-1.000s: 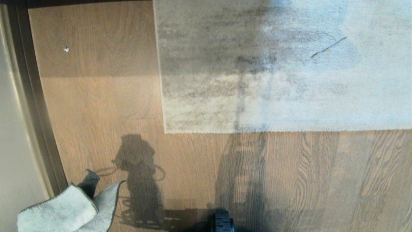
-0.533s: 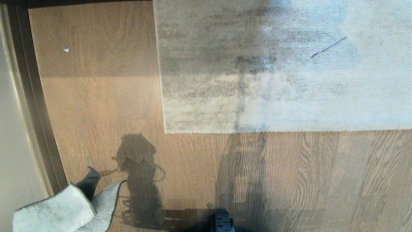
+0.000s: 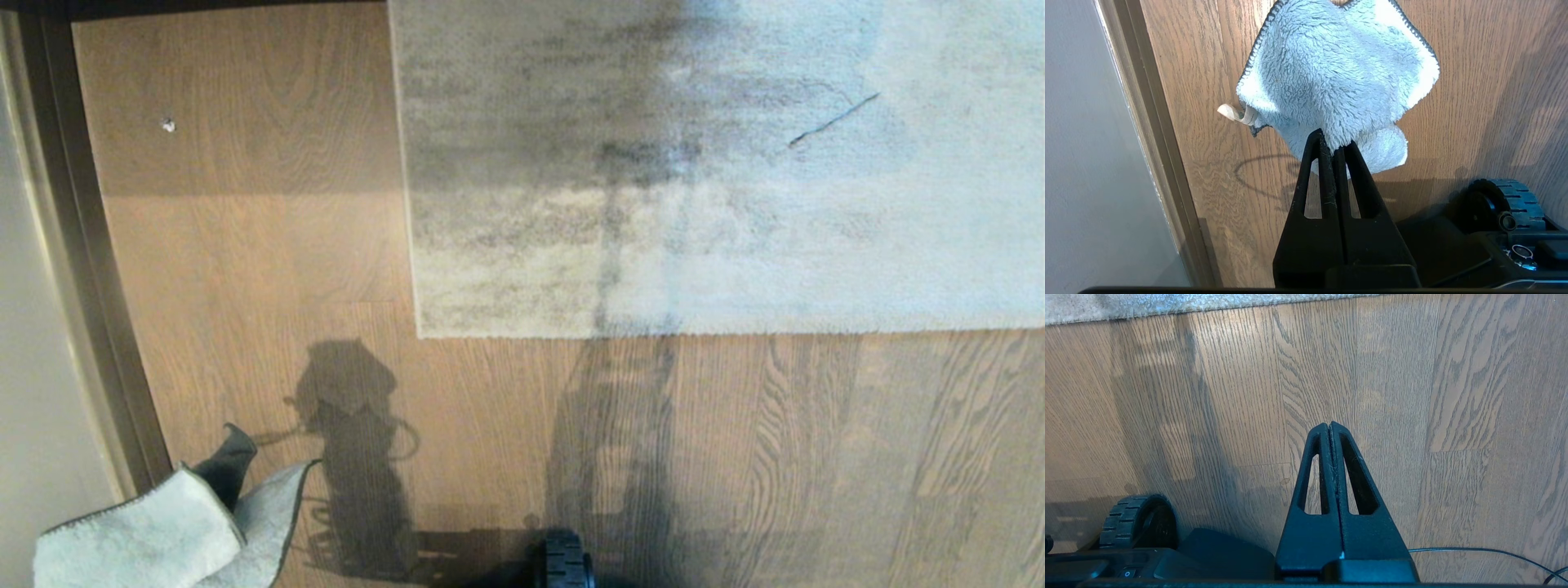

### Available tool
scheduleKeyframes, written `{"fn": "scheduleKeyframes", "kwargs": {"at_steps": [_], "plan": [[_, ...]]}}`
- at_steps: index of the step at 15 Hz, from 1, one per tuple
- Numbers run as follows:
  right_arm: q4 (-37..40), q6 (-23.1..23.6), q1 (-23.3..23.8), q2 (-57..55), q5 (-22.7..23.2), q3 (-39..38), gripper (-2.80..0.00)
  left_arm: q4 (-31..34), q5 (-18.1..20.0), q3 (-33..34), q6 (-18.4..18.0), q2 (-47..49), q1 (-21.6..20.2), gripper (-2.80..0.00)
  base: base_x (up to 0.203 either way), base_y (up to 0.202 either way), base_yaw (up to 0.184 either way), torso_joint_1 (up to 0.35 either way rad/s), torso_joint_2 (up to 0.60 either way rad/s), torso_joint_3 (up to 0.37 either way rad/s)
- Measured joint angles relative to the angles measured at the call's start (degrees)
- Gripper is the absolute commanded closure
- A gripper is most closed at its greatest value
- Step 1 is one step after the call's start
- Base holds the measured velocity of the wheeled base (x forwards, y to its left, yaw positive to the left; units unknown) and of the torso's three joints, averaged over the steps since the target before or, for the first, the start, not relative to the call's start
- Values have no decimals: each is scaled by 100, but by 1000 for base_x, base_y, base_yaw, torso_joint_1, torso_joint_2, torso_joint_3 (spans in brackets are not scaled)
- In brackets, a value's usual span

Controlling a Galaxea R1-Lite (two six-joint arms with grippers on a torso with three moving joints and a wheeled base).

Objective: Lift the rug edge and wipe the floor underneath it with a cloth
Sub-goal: Lift up the carpet

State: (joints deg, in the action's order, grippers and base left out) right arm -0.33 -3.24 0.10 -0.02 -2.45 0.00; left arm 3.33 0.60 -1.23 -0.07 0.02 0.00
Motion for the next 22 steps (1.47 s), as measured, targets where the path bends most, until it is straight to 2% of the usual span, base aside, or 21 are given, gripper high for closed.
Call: {"fn": "scheduleKeyframes", "kwargs": {"at_steps": [12, 17, 19, 22], "plan": [[0, 7, 0, 0, 2, 0, 0, -2, 2, 0, -4, 0, 0, 0, 0, 0, 0, 0, 0, 0], [-23, 265, 0, 0, 39, 1, 0, 0, 2, 0, -2, 0, 0, 0, 0, 0, 0, 0, 0, 0], [14, 446, 0, -11, 316, 257, 0, 0, 2, 0, -2, 0, 0, 0, 0, 0, 0, 0, 0, 0], [457, 779, -7, -306, 1030, 1036, 0, 0, 3, 0, -2, 0, 0, 0, 0, 0, 0, 0, 0, 0]]}}
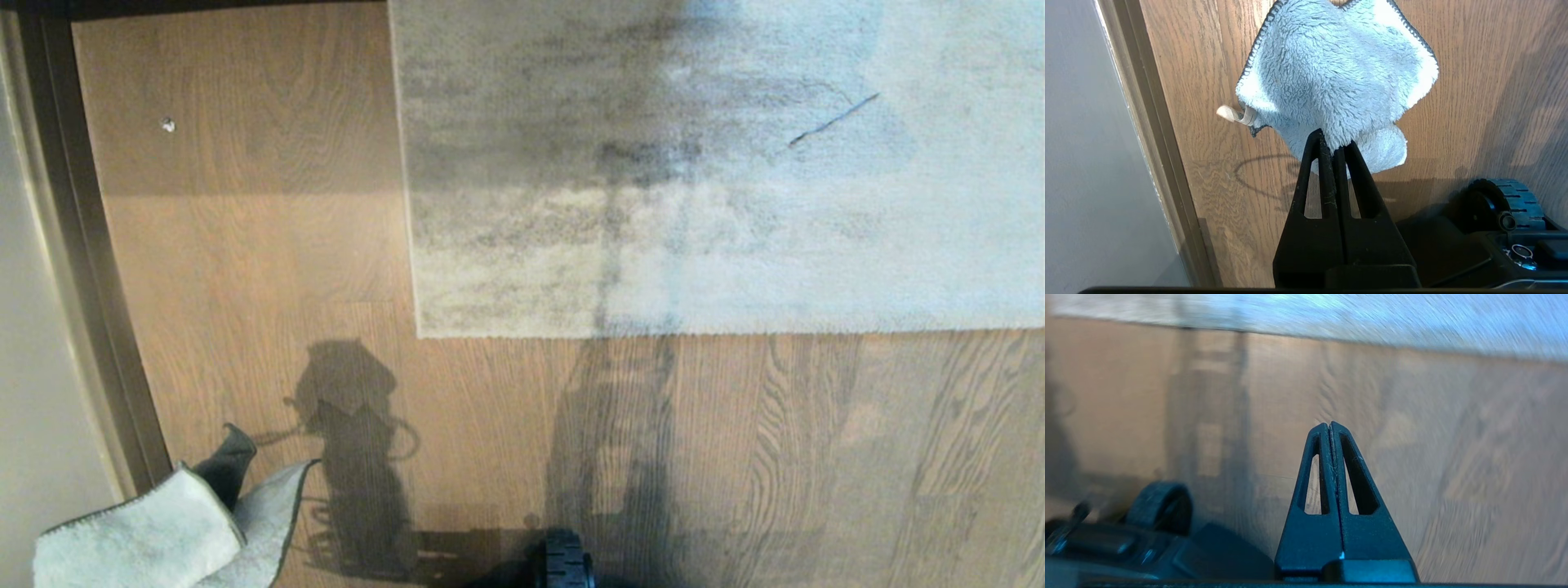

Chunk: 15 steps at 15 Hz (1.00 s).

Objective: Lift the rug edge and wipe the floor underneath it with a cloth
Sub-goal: Lift up the carpet

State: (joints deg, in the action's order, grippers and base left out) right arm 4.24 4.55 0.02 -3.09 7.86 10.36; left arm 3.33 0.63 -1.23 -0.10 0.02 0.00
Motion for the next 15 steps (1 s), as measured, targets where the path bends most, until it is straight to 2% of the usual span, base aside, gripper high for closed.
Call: {"fn": "scheduleKeyframes", "kwargs": {"at_steps": [3, 6, 12, 15], "plan": [[44, 265, -33, -579, 629, 525, 0, -2, -3, 0, 0, 0, 0, 0, 0, 0, 0, 0, 0, 0], [-3, 505, -60, -1348, 1508, 803, 0, -2, -3, 0, 0, 0, 0, 0, 0, 0, 0, 0, 0, 0], [-232, 712, -95, -3207, 3310, 771, 0, -2, -1, 0, 2, 0, 0, 0, 0, 0, 0, 0, 0, 0], [-625, 968, -154, -4347, 3625, 627, 0, 0, -3, 0, 0, 0, 0, 0, 0, 0, 0, 0, 0, 0]]}}
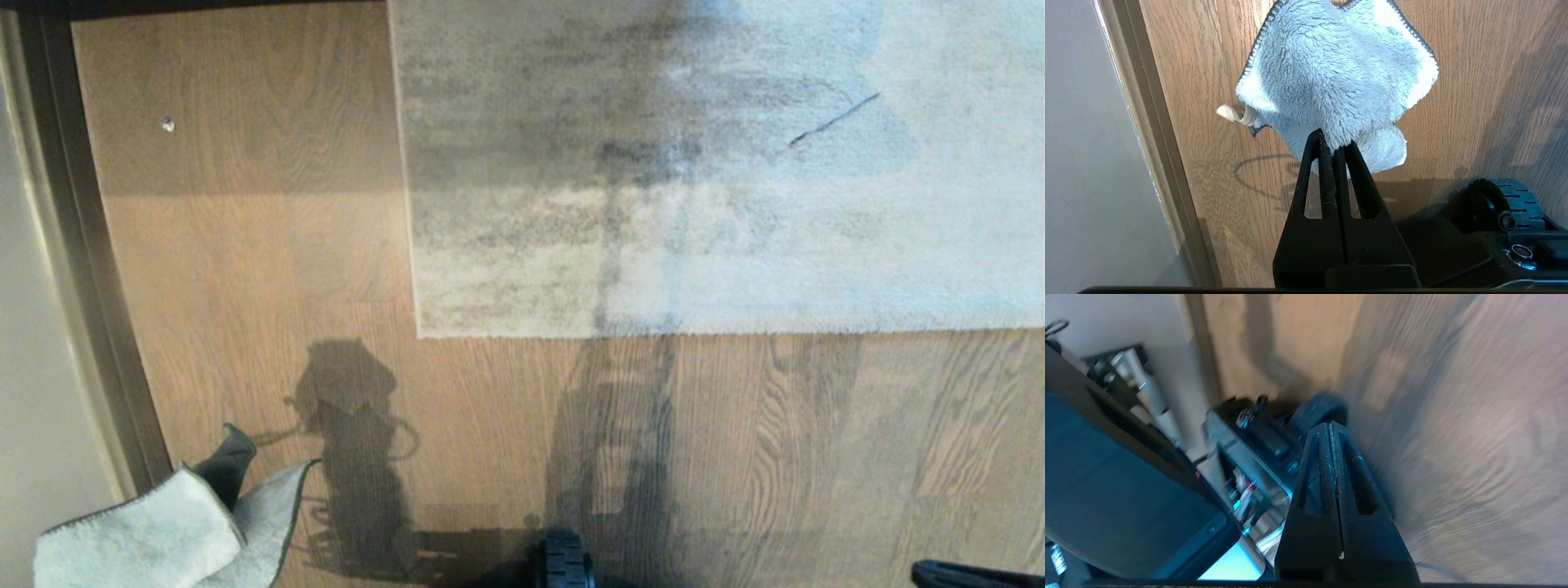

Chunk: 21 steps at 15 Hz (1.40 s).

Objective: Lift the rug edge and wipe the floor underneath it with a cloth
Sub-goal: Lift up the carpet

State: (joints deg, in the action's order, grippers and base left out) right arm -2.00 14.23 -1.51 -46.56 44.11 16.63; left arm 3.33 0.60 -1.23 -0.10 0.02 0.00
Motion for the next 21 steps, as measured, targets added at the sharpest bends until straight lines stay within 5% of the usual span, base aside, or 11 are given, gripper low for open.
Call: {"fn": "scheduleKeyframes", "kwargs": {"at_steps": [4, 8, 13, 16, 17, 18, 21], "plan": [[-1180, -166, -376, -1596, 70, -146, 0, -1, 1, 0, 0, 0, 0, 0, 0, 0, 0, 0, 0, 0], [-3237, -1442, -1123, -3223, -334, -66, 0, -2, 2, 0, 0, 0, 0, 0, 0, 0, 0, 0, 0, 0], [-5821, -4198, -2903, -4813, -2809, 142, 0, -4, 0, 0, 0, 0, 0, 0, 0, 0, 0, 0, 0, 0], [-6268, -5614, -3754, -5382, -4380, 253, 0, -2, 2, 0, 1, 0, 0, 0, 0, 0, 0, 0, 0, 0], [-6269, -6058, -3965, -5538, -4866, 356, -74, -2, 3, 0, 0, 0, 0, 0, 0, 0, 0, 0, 0, 0], [-6237, -6377, -4125, -5645, -5203, 426, -280, -2, 2, 0, 2, 0, 0, 0, 0, 0, 0, 0, 0, 0], [-6291, -6688, -4412, -5919, -5817, 523, -280, -2, 2, 0, -1, 0, 0, 0, 0, 0, 0, 0, 0, 0]]}}
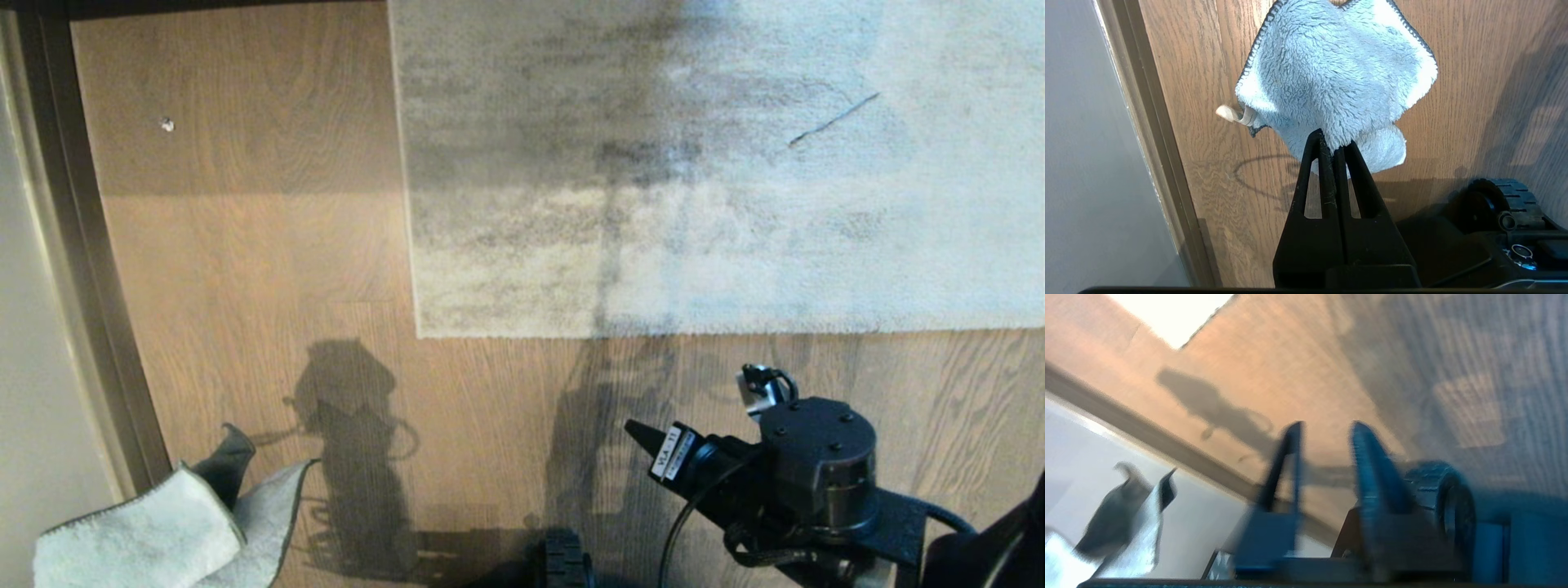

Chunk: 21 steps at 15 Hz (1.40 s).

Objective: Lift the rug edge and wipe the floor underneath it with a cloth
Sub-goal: Lift up the carpet

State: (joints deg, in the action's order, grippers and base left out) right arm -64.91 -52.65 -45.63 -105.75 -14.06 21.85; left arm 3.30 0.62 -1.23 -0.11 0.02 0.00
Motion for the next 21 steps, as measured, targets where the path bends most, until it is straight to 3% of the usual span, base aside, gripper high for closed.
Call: {"fn": "scheduleKeyframes", "kwargs": {"at_steps": [4, 8, 11, 21], "plan": [[-110, -274, -258, -467, -828, 223, -280, 1, 0, 0, 1, 0, 0, 0, 0, 0, 0, 0, 0, 0], [-1440, -137, -373, -1057, -1278, 217, -280, 2, 0, 0, 2, 0, 0, 0, 0, 0, 0, 0, 0, 0], [-2210, 324, -375, -1442, -1385, 212, -280, 0, 0, 0, 3, 0, 0, 0, 0, 0, 0, 0, 0, 0], [-2226, 1090, -86, -2058, -1457, 1253, -280, 2, -2, 0, 1, 0, 0, 0, 0, 0, 0, 0, 0, 0]]}}
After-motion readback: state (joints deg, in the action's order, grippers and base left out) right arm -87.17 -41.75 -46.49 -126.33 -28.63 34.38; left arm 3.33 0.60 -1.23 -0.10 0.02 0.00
